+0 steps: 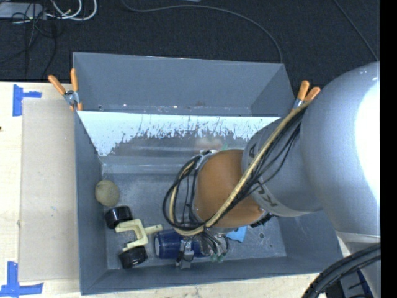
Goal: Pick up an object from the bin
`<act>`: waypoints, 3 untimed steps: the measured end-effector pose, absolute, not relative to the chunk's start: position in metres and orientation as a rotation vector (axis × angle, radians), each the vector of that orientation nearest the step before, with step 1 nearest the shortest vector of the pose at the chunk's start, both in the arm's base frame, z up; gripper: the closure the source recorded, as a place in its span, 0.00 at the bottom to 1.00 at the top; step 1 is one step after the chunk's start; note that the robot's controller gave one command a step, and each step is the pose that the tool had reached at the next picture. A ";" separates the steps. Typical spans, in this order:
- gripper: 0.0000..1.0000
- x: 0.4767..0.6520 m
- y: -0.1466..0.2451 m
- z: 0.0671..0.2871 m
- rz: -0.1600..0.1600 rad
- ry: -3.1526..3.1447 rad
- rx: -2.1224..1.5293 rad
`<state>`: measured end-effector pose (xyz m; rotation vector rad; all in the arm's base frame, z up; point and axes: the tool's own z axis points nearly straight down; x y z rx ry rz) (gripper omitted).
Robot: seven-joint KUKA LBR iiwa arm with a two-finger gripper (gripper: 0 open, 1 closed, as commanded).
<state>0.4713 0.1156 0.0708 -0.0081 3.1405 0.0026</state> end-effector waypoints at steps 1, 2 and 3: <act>1.00 0.471 0.115 0.073 0.002 3.143 -0.007; 1.00 0.469 0.115 0.084 0.000 3.150 -0.007; 1.00 0.469 0.115 0.104 0.000 3.149 -0.005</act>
Offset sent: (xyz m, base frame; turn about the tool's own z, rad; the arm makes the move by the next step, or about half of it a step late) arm -0.0001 0.0002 0.0433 0.0000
